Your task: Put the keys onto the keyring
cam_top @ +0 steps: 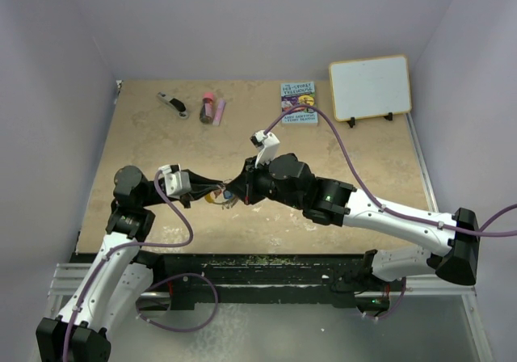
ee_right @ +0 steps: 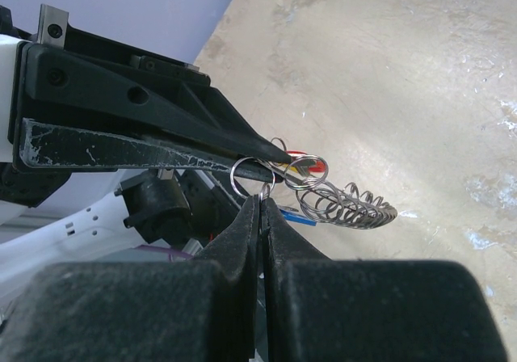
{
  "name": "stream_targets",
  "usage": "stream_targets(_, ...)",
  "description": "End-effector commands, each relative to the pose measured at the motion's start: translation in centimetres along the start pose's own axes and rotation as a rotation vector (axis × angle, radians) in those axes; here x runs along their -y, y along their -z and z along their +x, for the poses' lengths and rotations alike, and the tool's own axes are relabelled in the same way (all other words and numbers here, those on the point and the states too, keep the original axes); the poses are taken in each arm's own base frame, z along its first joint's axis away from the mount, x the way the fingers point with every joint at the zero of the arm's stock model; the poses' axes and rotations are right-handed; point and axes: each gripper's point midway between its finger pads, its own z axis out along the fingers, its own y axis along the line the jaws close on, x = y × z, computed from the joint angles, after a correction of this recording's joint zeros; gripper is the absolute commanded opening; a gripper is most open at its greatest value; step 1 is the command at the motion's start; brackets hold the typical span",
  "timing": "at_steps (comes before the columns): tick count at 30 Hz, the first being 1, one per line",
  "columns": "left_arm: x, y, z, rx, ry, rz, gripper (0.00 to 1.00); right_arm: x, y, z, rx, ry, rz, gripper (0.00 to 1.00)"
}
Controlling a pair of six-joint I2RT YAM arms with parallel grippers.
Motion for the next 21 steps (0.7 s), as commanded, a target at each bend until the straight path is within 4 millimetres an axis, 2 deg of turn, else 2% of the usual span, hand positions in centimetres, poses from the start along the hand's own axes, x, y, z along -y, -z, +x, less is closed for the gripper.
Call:
stream_targets(1, 0.1, 0.0, -2.8, 0.042, -0.091, 0.029, 0.04, -2.0, 0.6, -2.8, 0.081, -0.003, -0.051, 0.0)
stream_targets(10, -0.2, -0.1, -2.9, 0.047, -0.105, 0.022, 0.04, -2.4, 0.5, -2.7, 0.07, -0.002, -0.07, 0.0)
stream_targets(21, -0.6, -0.1, -2.1, 0.036, -0.113, -0.001, 0.04, -3.6, 0.1, -2.9, 0.063, 0.001, -0.114, 0.0)
